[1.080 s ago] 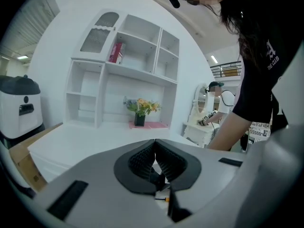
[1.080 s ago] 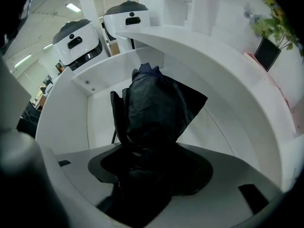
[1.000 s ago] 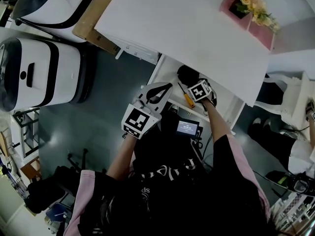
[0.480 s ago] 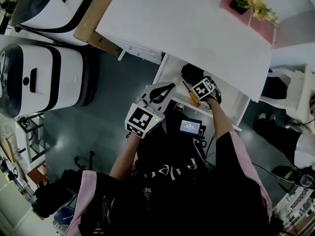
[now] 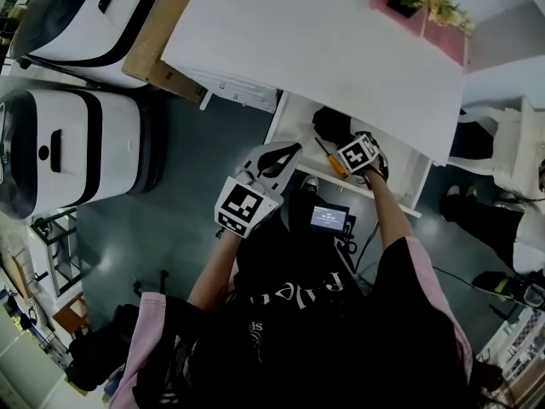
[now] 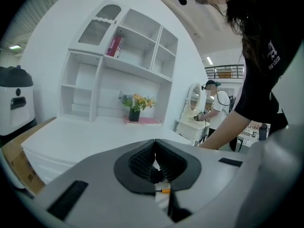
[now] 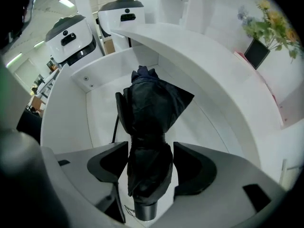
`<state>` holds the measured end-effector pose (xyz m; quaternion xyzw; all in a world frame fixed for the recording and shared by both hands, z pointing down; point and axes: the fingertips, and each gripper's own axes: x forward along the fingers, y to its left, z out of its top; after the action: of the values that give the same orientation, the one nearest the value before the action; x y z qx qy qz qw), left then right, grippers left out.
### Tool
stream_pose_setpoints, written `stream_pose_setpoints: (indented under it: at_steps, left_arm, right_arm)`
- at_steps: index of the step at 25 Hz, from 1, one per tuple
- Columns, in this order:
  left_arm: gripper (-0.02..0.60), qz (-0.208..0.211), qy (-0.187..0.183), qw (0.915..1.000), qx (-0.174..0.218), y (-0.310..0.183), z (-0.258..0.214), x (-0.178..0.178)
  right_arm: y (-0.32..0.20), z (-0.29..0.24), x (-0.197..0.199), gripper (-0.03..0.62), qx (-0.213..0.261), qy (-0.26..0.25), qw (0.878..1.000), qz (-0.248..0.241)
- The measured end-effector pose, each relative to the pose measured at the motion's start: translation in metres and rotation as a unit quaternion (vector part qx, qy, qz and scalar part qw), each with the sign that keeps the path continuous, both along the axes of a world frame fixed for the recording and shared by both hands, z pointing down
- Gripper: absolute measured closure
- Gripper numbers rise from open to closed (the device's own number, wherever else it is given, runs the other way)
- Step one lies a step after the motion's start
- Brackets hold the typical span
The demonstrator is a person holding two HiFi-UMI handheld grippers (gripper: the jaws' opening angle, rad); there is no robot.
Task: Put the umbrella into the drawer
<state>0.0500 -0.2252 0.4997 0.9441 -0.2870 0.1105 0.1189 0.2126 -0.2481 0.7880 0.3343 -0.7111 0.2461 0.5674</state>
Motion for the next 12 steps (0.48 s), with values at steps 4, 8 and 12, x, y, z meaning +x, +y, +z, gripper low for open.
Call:
stream_pose_setpoints:
  at_steps: [4, 8, 12]
  left_arm:
    - [0.568, 0.01, 0.005, 0.9999, 0.003, -0.002, -0.004, 0.0]
    - [0.568, 0.025, 0.011, 0.9996, 0.009, 0.001, -0.011, -0.002]
    - [0.568, 0.028, 0.019, 0.9994, 0.009, 0.0, -0.014, -0.005]
  right_arm:
    - [0.005, -0.026, 0.01, 0.312, 0.037, -0.001, 0.999, 0.016]
    - [0.012, -0.067, 0.008, 0.312, 0.085, -0.017, 0.996, 0.032]
    - [0.012, -0.124, -0.002, 0.313, 0.147, -0.089, 0.979, 0.113]
